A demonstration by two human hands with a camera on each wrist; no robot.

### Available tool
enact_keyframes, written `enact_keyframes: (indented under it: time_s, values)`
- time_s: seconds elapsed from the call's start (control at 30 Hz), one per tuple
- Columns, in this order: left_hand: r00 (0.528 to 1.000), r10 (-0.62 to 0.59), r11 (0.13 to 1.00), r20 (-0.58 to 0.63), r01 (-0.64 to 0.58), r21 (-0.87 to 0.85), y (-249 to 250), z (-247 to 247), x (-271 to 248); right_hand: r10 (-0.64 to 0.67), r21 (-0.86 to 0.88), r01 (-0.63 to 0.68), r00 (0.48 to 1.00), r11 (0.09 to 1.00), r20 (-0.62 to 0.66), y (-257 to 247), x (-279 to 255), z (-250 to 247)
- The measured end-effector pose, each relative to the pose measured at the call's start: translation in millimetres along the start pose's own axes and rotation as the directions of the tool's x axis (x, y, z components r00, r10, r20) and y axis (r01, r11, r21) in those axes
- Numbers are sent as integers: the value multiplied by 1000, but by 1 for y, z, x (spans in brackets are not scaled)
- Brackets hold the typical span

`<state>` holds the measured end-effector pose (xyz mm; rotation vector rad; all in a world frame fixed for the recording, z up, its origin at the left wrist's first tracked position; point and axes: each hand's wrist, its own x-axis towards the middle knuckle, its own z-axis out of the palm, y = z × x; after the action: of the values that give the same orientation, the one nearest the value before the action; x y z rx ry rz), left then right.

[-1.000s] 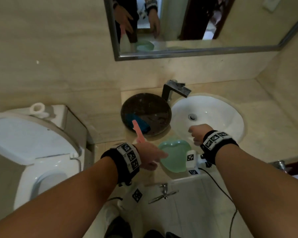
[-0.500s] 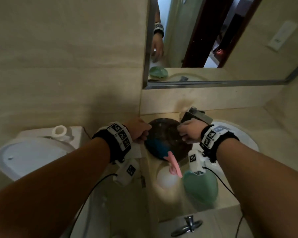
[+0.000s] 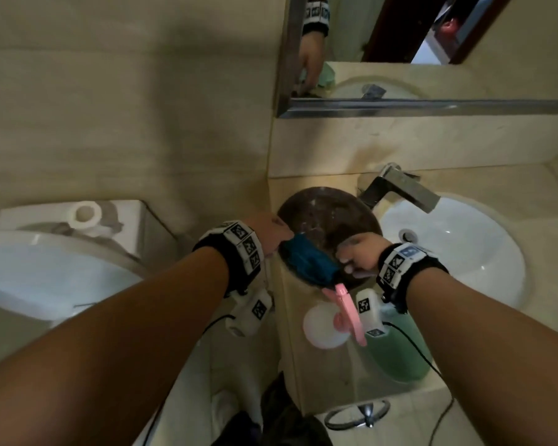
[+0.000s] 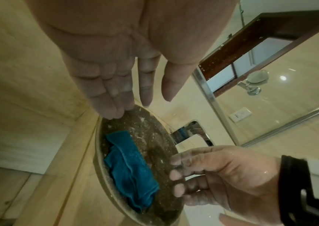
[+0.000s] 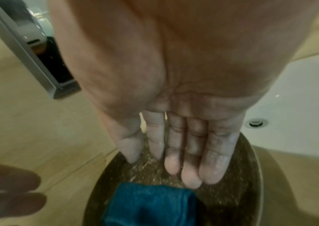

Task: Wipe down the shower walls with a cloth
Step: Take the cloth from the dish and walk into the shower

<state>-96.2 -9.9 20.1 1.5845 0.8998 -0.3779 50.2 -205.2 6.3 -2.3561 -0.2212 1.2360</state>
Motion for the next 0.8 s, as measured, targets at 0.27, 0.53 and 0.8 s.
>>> enact_keyframes:
  time_s: [0.27, 0.53, 0.8]
  values:
    - [984, -177, 975, -3, 175, -136, -6, 21, 45, -14, -226, 33, 996, 973, 86, 8, 46, 16]
    - [987, -156, 977, -25, 151, -152, 8, 11, 49, -50, -394, 123, 980, 911, 191, -7, 52, 6]
    - [1000, 25, 993, -8, -26, -114, 40, -7, 10, -40, -20, 43, 993, 999, 112, -48, -6, -45]
